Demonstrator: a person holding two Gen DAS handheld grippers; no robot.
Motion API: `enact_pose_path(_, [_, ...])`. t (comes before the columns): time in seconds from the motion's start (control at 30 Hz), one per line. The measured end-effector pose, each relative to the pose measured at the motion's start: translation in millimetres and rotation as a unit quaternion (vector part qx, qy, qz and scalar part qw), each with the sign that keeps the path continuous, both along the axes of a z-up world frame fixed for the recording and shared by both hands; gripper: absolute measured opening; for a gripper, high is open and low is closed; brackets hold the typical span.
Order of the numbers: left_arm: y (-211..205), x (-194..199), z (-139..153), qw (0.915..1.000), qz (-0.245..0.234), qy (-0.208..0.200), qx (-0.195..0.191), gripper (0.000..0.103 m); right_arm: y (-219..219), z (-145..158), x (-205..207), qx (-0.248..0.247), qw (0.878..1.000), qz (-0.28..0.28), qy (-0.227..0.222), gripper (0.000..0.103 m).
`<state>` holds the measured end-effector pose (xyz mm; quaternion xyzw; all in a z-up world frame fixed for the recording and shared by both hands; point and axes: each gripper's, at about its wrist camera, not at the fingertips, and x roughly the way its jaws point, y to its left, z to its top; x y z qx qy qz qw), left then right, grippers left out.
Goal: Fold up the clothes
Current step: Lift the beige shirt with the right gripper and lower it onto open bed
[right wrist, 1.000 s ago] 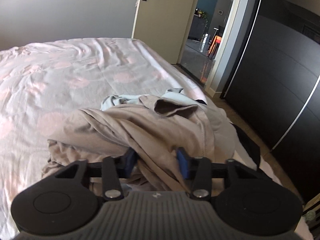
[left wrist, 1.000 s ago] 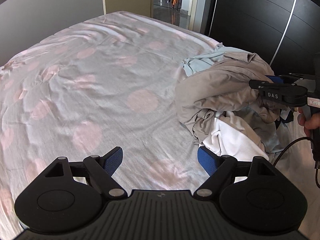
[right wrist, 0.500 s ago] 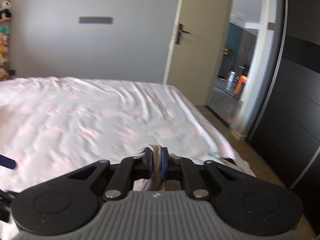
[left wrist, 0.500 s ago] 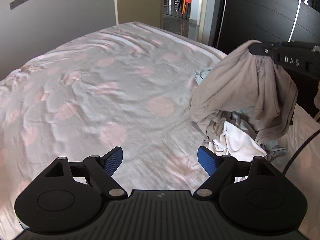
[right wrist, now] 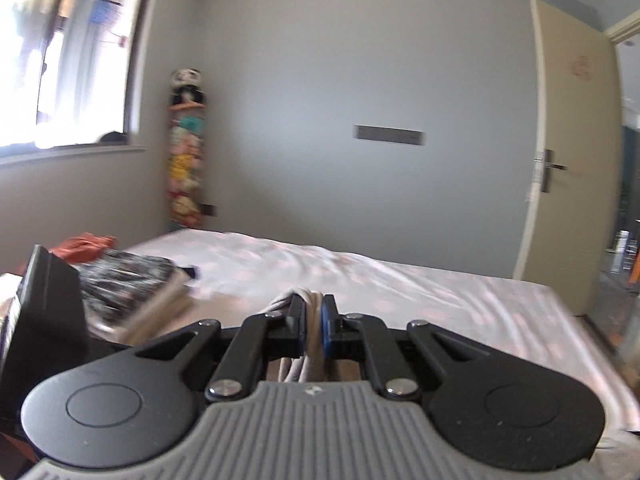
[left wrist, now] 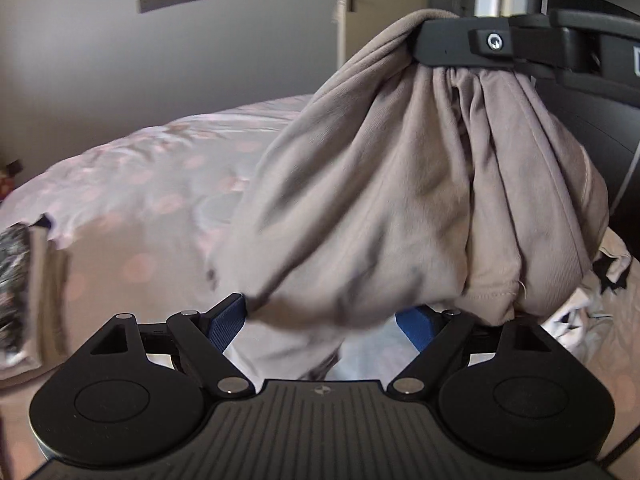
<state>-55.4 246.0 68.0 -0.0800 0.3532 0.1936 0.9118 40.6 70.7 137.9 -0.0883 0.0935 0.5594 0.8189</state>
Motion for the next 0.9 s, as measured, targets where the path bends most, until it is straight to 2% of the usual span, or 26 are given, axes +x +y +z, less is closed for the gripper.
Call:
enact_pose_path(0.07, [16.2, -28.7, -2.8, 0.9994, 0.032, 0.002, 0.009, 0.082, 18.1, -5.9, -20.0, 0.004, 1.0, 0.025, 0.016, 0.009])
enact_pose_path(0.13, [23.7, -48.7, -19.8, 0.998, 0.06, 0.014, 0.01, 0.082, 35.7, -19.6, -41.4, -0.002, 0.998, 0.044, 0.036, 0.009])
enact_pose_path(0.27, [46.2, -85.6, -62.8, 0.9927, 0.109, 0.05, -0.013, 0.082, 68.1, -68.6, -70.9, -0.048, 0.994, 0.056, 0.083, 0.009])
enact_pose_path(0.4, [64.7, -111.3, -103.9, 0.986, 0.135, 0.077, -0.06, 0.08, 87.9, -130.9, -83.5, -0.122, 0.985, 0.022, 0.118, 0.009])
enact_pose_path(0.5, [66.8, -117.1, -126.2, 0.9843, 0.139, 0.084, -0.07, 0.08, 95.8, -165.5, -87.2, -0.166, 0.98, -0.023, 0.11, 0.01])
enact_pose_path(0.6, [68.7, -122.3, -140.8, 0.9842, 0.133, 0.071, -0.093, 0.08, 91.6, -182.9, -84.9, -0.188, 0.975, -0.074, 0.09, 0.015])
enact_pose_path(0.63, [69.7, -122.6, -145.2, 0.9838, 0.129, 0.067, -0.105, 0.08, 89.1, -185.9, -83.6, -0.189, 0.974, -0.088, 0.088, 0.026])
enact_pose_path(0.67, [70.6, -123.6, -149.4, 0.9831, 0.127, 0.063, -0.116, 0.08, 86.9, -188.1, -82.1, -0.187, 0.973, -0.101, 0.09, 0.042])
enact_pose_path(0.7, [71.5, -124.5, -153.5, 0.9822, 0.125, 0.06, -0.127, 0.08, 84.4, -188.9, -82.2, -0.187, 0.972, -0.11, 0.089, 0.047])
enact_pose_path(0.8, [79.4, -126.5, -165.5, 0.9776, 0.124, 0.062, -0.158, 0.08, 77.2, -188.9, -89.6, -0.187, 0.972, -0.119, 0.082, 0.049])
enact_pose_path(0.9, [84.0, -125.3, -176.0, 0.9727, 0.118, 0.075, -0.186, 0.08, 79.3, -194.2, -107.5, -0.203, 0.973, -0.081, 0.07, 0.05])
